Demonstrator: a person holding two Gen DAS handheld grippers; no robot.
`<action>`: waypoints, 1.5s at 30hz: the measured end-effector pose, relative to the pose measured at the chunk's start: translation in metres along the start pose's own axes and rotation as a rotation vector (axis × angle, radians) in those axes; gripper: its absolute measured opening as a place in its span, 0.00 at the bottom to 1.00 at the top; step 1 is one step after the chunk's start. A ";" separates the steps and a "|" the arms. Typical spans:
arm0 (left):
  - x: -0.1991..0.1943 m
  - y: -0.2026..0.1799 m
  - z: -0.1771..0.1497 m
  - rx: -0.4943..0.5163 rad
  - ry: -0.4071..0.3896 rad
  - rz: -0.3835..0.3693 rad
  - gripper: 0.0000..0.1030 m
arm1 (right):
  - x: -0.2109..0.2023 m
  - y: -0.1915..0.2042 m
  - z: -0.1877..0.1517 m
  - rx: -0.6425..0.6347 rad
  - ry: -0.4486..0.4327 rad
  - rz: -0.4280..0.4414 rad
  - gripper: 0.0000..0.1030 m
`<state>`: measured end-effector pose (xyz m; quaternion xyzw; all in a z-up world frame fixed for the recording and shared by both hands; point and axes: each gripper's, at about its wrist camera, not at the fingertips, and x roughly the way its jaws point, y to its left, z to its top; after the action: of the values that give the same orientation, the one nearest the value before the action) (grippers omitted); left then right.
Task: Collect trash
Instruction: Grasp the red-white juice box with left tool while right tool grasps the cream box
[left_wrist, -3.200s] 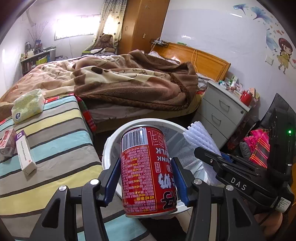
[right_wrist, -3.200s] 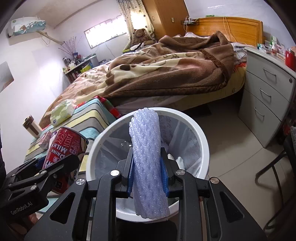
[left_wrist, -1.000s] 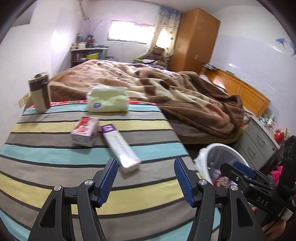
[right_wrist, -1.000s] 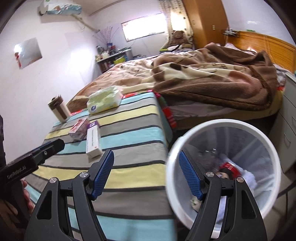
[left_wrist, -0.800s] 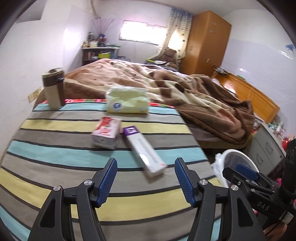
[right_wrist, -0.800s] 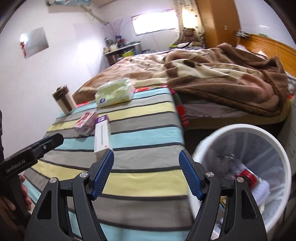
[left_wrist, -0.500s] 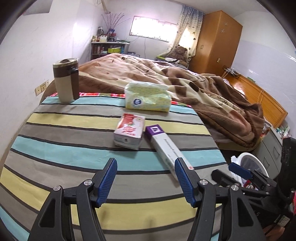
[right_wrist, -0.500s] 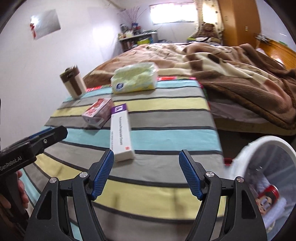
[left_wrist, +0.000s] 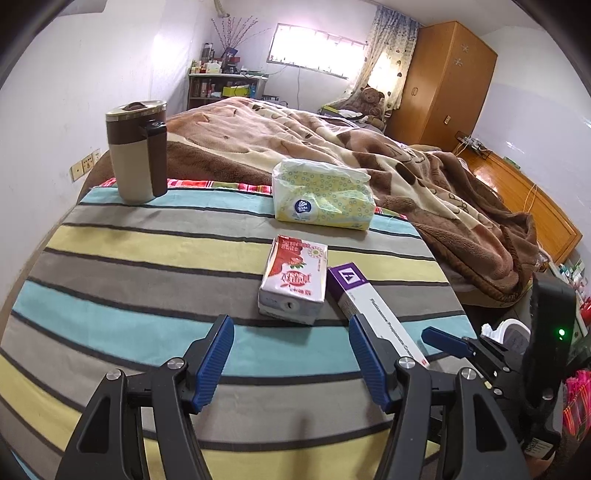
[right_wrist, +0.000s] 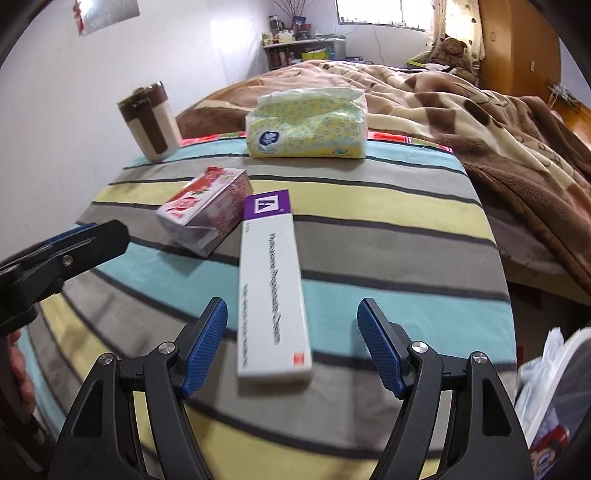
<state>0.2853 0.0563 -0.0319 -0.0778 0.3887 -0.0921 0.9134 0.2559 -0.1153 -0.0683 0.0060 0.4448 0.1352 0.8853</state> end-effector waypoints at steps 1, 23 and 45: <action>0.003 0.000 0.002 0.000 0.003 0.000 0.63 | 0.004 0.001 0.002 -0.006 0.010 -0.011 0.72; 0.085 -0.004 0.025 0.044 0.108 0.007 0.69 | 0.019 -0.026 0.023 0.074 -0.013 -0.095 0.39; 0.090 -0.010 0.023 0.064 0.103 0.063 0.55 | 0.015 -0.028 0.019 0.099 -0.031 -0.068 0.38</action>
<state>0.3621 0.0276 -0.0771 -0.0313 0.4344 -0.0795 0.8966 0.2863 -0.1366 -0.0720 0.0367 0.4372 0.0828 0.8948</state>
